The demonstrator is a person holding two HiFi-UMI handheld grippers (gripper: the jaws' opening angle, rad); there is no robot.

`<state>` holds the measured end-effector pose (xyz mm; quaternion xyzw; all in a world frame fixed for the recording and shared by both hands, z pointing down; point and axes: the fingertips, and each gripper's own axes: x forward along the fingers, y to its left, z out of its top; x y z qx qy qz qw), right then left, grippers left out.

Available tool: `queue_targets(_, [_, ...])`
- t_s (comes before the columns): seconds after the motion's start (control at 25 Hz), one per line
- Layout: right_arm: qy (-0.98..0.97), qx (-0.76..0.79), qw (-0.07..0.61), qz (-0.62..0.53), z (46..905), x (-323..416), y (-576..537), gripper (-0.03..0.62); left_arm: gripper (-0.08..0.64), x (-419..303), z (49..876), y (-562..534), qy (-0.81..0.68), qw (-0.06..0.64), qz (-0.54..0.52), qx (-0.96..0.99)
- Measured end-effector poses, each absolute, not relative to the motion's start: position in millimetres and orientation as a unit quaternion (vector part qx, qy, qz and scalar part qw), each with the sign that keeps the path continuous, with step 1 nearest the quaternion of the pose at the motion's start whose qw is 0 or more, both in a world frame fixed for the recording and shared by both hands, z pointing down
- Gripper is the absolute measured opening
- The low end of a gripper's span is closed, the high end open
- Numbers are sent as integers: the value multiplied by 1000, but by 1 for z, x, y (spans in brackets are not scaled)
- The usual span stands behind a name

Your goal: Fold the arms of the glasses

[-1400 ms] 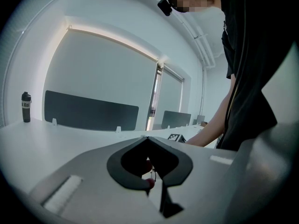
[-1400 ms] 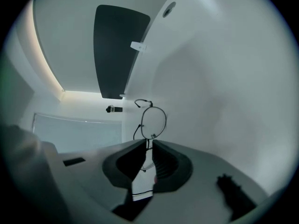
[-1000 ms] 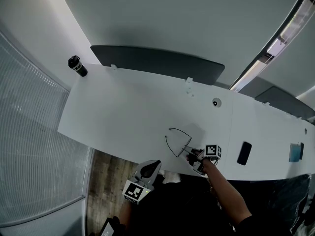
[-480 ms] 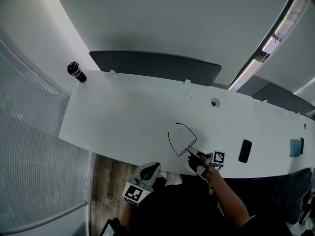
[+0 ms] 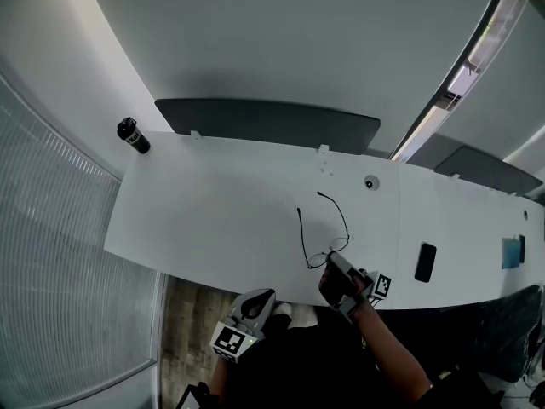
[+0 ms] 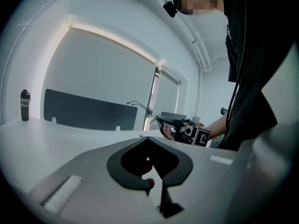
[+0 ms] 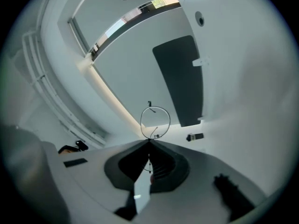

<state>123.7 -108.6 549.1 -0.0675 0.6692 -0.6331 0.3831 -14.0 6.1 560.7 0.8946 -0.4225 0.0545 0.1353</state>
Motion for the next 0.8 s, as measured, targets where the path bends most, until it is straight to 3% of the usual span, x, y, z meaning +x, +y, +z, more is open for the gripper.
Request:
queue_targets(0.2, [648,22,490,-583,480,120,-104,9,6,-24,556,8,-427,146,57,891])
queue_targets(0.32, [661,46,497,-560,460,111,-98,9,6,-33,559,10,-428,133,56,892])
queue_targets(0.6, [825,56,376,-420,411,95,-71,9,6,-52,556,11,-437,131,55,888])
queue_targets(0.8, [932,73,211,-287,382,74,-41,9,6,-64,556,12,-445,135,55,884])
